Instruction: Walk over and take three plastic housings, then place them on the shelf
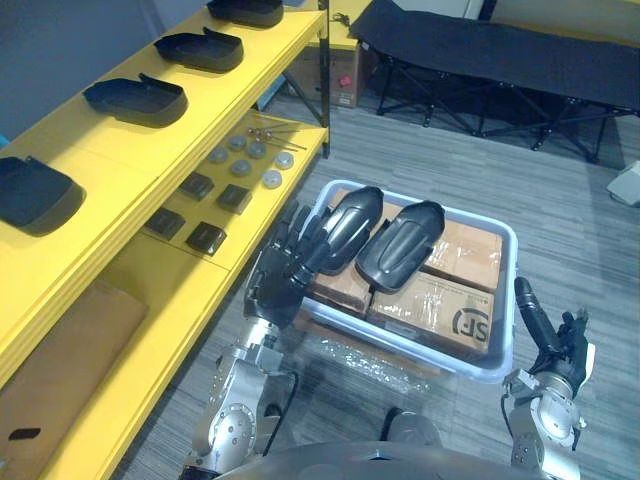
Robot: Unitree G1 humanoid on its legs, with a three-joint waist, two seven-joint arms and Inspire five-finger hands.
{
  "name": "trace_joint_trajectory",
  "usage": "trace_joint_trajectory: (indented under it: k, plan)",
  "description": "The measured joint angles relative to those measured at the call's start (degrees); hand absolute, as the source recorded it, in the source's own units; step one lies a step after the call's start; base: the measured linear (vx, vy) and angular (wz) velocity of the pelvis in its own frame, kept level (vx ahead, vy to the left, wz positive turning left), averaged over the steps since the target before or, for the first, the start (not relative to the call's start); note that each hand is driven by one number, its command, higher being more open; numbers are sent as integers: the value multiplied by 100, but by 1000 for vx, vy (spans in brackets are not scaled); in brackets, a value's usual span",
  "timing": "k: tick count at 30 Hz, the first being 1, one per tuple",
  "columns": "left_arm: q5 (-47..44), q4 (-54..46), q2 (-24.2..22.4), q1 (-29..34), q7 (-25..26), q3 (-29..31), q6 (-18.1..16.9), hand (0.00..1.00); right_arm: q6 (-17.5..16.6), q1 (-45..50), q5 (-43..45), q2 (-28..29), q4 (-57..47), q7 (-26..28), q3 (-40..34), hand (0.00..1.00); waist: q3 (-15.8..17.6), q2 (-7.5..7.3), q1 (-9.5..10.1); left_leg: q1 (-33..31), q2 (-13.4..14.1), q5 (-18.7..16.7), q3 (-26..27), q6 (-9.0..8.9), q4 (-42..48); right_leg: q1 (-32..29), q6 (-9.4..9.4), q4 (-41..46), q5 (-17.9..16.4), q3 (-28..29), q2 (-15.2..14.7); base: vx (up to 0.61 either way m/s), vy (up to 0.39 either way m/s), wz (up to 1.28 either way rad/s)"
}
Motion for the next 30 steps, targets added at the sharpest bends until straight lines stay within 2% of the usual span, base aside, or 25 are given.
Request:
trace_joint_trajectory:
  k: [1,2,8,14,16,19,22,24,28,30]
  plan:
    - [-9,-1,45,-92,-1,23,56,100,45,6,-12,3,87,-13,3,100,-1,-11,-1,38,-54,0,2,1,-8,99,38,-143,78,-2,-22,58,78,-9]
    - [25,-57,109,-276,0,129,204,100,46,-720,-136,2,717,-56,195,100,63,-314,156,-268,-268,-25,-152,119,-82,153,97,-903,622,10,-32,27,38,0]
    - [34,-57,109,-276,0,145,204,100,46,-707,-138,2,715,-9,176,100,62,-307,138,-263,-261,-44,-139,120,-58,152,96,-898,620,26,-32,0,0,-1]
    - [302,-181,143,-226,-4,236,204,100,65,-619,-232,2,624,570,-26,100,108,-219,92,-367,-285,-89,-213,133,27,146,65,-791,591,-47,-79,-1,1,7]
    - [334,-296,162,-150,-31,256,202,100,177,-706,-441,-54,582,664,-152,100,168,-167,93,-429,-306,-83,-330,141,82,145,42,-674,575,-112,-114,-32,22,31]
    - [708,-379,237,6,-80,328,151,100,334,-1208,-960,-437,599,720,-240,100,371,-80,145,-479,-413,-40,-480,208,92,139,-6,-474,544,-165,-229,-75,40,33]
    - [744,-387,330,128,-143,421,86,100,395,-1985,-1273,-948,683,705,-185,100,511,-56,185,-746,-509,40,-671,286,95,21,-59,-477,509,-179,-266,-134,24,41]
    - [741,-385,474,137,-182,393,48,100,473,-2690,-1340,-1341,879,670,-125,100,664,-59,366,-859,-526,202,-785,295,29,-76,-104,-483,478,-228,-247,-113,-20,26]
    - [743,-375,632,137,-211,211,-14,100,1009,-3454,-1532,-1641,1332,557,151,100,702,-77,484,-846,-591,535,-933,297,-290,-100,-106,-485,481,-317,-252,-52,-29,25]
    - [745,-369,682,132,-224,113,-90,100,1567,-3764,-1955,-1665,1593,487,381,100,715,-90,500,-837,-597,636,-951,305,-406,-124,-91,-481,492,-324,-249,-6,-17,9]
